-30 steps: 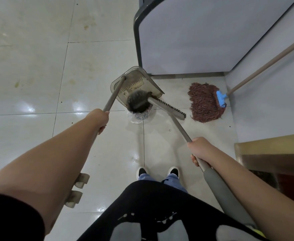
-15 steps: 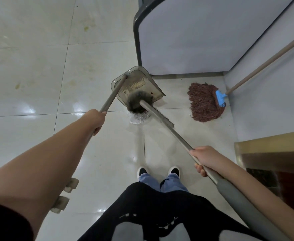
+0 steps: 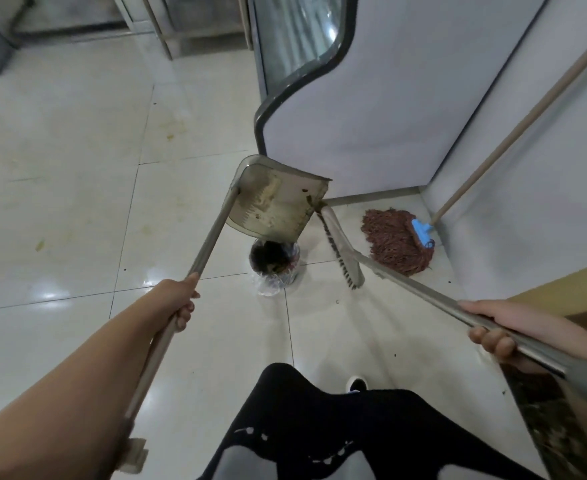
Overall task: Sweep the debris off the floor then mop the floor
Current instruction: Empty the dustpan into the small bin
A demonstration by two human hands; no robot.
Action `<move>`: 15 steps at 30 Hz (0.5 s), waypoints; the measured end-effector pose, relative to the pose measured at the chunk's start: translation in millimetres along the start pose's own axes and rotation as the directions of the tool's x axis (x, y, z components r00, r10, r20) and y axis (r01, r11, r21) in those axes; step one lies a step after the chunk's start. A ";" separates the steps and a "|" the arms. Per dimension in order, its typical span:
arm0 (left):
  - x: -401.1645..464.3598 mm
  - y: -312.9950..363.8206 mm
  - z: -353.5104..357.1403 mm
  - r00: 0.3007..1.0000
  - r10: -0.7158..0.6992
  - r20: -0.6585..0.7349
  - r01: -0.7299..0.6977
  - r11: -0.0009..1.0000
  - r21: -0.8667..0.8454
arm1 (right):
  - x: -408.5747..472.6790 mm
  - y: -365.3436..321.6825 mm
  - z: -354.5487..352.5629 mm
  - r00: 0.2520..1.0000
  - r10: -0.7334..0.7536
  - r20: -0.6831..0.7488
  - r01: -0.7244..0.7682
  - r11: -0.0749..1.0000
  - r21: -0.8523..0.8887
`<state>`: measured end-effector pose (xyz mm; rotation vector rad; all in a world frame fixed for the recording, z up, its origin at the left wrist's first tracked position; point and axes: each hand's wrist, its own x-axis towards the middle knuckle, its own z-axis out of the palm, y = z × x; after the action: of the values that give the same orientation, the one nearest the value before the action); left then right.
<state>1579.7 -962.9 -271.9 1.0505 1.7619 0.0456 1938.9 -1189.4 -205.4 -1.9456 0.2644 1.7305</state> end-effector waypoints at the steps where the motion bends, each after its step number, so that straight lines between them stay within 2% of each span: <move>1: -1.0 -0.3 2.4 1.000 0.001 0.027 0.000 1.000 -0.030 | -2.5 0.4 -3.0 1.000 0.003 0.006 -0.003 1.000 0.007; 3: -1.7 2.0 10.5 0.996 -0.010 0.087 0.017 0.996 -0.085 | -7.7 0.7 -8.3 1.000 0.007 -0.012 -0.006 0.998 0.057; 8: 3.0 17.1 48.5 0.955 -0.094 0.280 0.164 0.957 -0.239 | -15.1 -2.7 -19.5 0.996 -0.052 -0.073 0.061 0.990 0.126; 12: 2.0 41.3 79.8 0.876 -0.192 0.442 0.341 0.896 -0.285 | -22.8 -7.9 -27.2 0.986 -0.124 -0.107 0.142 0.973 0.183; 15: 1.6 64.1 104.1 0.799 -0.238 0.552 0.462 0.831 -0.310 | -16.8 -14.0 -42.1 0.988 -0.114 -0.107 0.135 0.967 0.215</move>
<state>1700.6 -966.7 -290.3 0.3372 1.3575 -0.0657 1979.2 -1201.6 -183.5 -1.8414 0.3460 1.4656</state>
